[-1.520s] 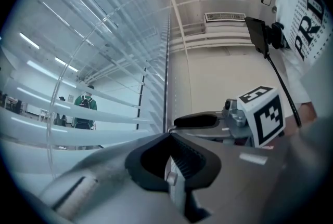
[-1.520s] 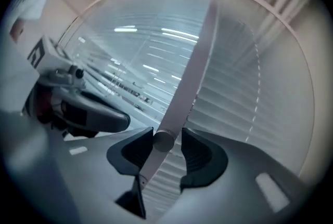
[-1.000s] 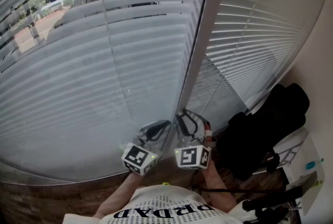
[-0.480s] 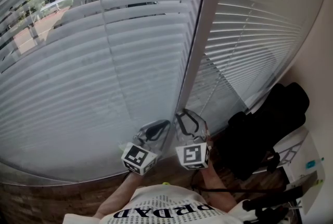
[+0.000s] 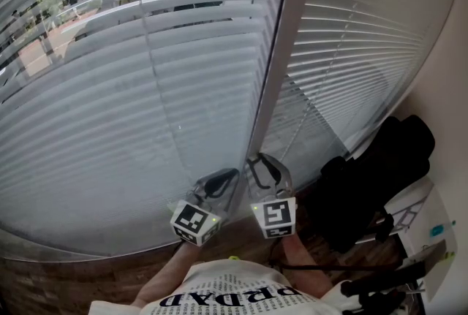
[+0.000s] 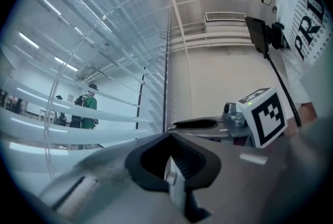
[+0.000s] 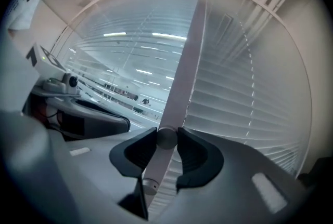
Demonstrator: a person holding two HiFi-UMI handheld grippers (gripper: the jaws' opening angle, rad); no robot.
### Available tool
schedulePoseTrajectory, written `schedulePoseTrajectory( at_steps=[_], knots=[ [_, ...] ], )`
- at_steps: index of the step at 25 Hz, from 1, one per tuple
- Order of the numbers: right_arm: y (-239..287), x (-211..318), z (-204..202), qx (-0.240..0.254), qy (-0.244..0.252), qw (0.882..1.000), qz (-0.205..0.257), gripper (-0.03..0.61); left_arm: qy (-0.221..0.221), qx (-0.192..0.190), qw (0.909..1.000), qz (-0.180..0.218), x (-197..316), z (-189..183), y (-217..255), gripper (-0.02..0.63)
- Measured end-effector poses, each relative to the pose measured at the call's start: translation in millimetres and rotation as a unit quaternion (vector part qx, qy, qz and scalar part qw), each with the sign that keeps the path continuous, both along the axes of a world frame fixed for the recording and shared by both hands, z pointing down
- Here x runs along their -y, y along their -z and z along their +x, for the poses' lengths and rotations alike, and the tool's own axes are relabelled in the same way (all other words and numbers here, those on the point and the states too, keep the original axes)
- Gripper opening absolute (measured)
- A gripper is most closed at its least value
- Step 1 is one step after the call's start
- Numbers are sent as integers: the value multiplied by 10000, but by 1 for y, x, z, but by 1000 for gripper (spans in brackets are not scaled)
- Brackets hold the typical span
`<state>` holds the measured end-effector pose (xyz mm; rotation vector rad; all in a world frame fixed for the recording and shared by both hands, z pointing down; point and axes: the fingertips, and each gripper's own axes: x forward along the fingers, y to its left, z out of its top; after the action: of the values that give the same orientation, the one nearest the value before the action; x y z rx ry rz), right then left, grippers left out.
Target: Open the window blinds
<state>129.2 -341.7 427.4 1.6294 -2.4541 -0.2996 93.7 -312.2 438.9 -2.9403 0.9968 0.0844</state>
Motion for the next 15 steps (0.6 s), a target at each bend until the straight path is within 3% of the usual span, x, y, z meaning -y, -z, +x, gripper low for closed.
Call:
schedulePoseTrajectory(
  at_steps=[7,15],
  knots=[
    [-1,1,2,472,46,9988,-154,133,-9,-9,10000,-7,0,0,0,-8],
    [-4,4,7,1448,132,9880,-516,133,-21,-6,10000,-6,1,0,-1,-8]
  ],
)
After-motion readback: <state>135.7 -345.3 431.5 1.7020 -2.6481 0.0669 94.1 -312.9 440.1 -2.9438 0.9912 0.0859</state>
